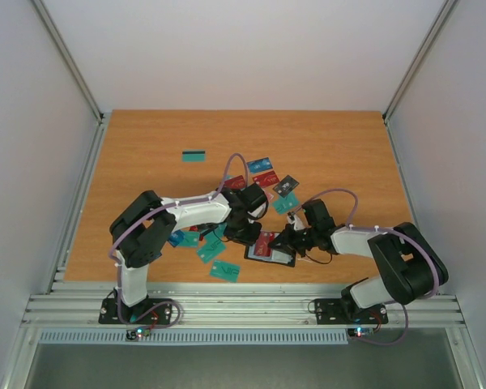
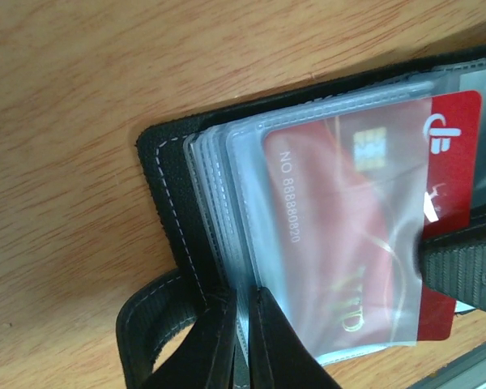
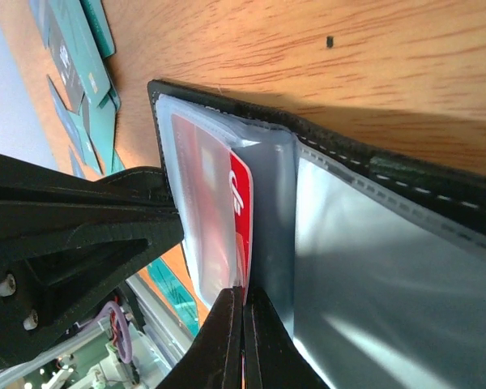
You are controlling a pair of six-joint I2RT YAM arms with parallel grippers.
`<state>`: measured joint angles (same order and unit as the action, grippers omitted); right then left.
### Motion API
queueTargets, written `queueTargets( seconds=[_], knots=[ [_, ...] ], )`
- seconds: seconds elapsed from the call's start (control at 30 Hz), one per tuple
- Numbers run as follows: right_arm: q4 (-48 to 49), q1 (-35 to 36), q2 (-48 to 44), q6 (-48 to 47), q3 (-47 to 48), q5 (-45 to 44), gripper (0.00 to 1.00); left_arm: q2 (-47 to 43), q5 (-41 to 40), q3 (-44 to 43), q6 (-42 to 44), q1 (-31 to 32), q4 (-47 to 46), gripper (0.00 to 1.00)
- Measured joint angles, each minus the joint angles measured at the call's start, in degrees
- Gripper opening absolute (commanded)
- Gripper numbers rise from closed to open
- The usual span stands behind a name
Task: Put the credit cards into the card holder
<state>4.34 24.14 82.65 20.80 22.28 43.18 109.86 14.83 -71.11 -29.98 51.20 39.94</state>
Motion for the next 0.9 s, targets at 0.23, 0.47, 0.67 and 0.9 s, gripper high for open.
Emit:
queueTargets(
  seconds=[0.23,0.47,0.67,0.9],
  knots=[
    [1.2,0.0,0.9,1.1,0.0,0.4,0.05,0.0,0.8,0.1,0.0,-0.3,-0.1,0.06],
    [-2.4,0.3,0.7,0.7,1.7,0.2,0.11,0.0,1.7,0.3,0.0,-0.8,-0.3,0.06],
    [-11.4,0.3,-0.8,-1.9,5.0,-1.9,0.29,0.0,2.6,0.5,0.0,-1.3,-0.5,0.06],
    [-22.9,0.5,-5.2,-6.5,10.0,-4.7,0.44,0.0,3.2,0.6,0.0,-1.7,-0.8,0.06]
  ],
)
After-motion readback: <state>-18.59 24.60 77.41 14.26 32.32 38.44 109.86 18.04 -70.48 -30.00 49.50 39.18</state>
